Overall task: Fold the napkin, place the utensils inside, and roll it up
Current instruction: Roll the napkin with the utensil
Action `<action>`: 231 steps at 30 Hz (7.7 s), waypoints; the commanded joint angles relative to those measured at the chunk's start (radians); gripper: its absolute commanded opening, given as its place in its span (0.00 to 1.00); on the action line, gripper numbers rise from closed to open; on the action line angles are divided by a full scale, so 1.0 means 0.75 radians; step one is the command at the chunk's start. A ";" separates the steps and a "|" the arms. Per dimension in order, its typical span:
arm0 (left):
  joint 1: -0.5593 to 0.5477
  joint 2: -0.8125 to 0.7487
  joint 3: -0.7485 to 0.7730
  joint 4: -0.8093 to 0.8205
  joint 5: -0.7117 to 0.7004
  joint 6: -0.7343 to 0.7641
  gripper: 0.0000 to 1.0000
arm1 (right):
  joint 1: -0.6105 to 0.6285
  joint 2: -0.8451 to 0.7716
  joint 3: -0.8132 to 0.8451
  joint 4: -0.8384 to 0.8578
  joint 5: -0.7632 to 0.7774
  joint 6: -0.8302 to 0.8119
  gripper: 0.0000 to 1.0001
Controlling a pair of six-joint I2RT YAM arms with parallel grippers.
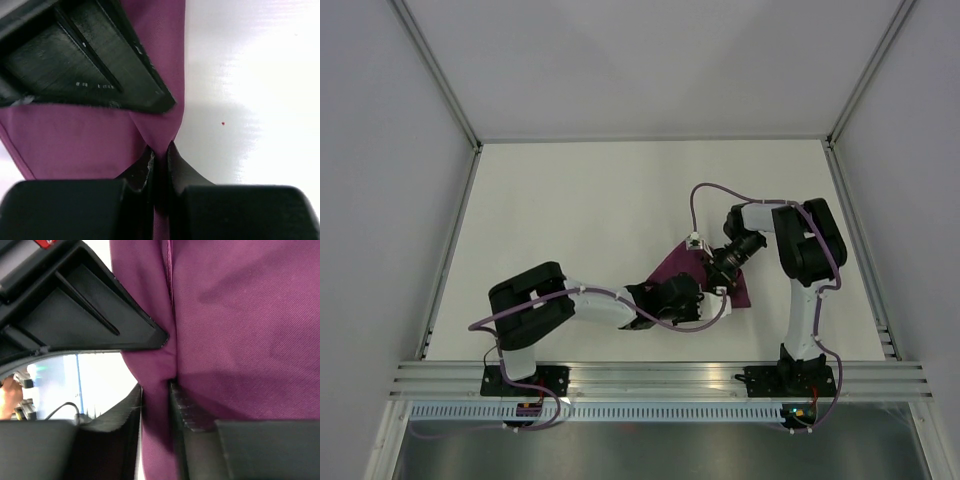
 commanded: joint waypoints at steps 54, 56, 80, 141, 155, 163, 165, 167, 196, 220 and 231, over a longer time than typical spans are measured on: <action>0.578 0.588 0.434 -0.539 1.227 -0.652 0.02 | 0.444 -1.171 -0.930 1.367 0.763 0.368 0.72; 0.580 0.586 0.438 -0.539 1.211 -0.652 0.02 | 0.460 -1.155 -0.930 1.365 0.763 0.376 0.72; 0.647 0.368 0.330 -0.297 1.045 -0.826 0.46 | 0.462 -1.038 -0.924 1.267 0.724 0.387 0.20; -0.089 0.101 -0.018 0.150 -0.291 0.113 0.58 | 0.055 0.107 0.078 0.146 0.208 -0.033 0.15; -0.046 0.124 0.027 -0.059 -0.082 -0.042 0.02 | 0.051 0.046 0.103 0.121 0.168 -0.016 0.54; 0.062 0.124 0.078 -0.157 0.200 -0.161 0.02 | -0.008 -0.183 0.068 0.211 0.059 0.115 0.68; 0.085 0.128 0.089 -0.169 0.264 -0.184 0.02 | -0.035 -0.247 0.068 0.209 0.002 0.123 0.70; 0.113 0.138 0.103 -0.192 0.307 -0.208 0.02 | -0.076 -0.289 0.078 0.209 -0.035 0.143 0.74; 0.496 0.484 0.479 -0.656 1.051 -0.474 0.02 | 0.280 -1.270 -0.924 1.344 0.638 0.417 0.69; 0.525 0.435 0.565 -0.687 1.070 -0.544 0.37 | 0.432 -1.028 -0.955 1.379 0.769 0.436 0.25; 0.594 0.245 0.478 -0.468 1.037 -0.703 0.52 | 0.423 -0.918 -0.889 1.230 0.708 0.419 0.14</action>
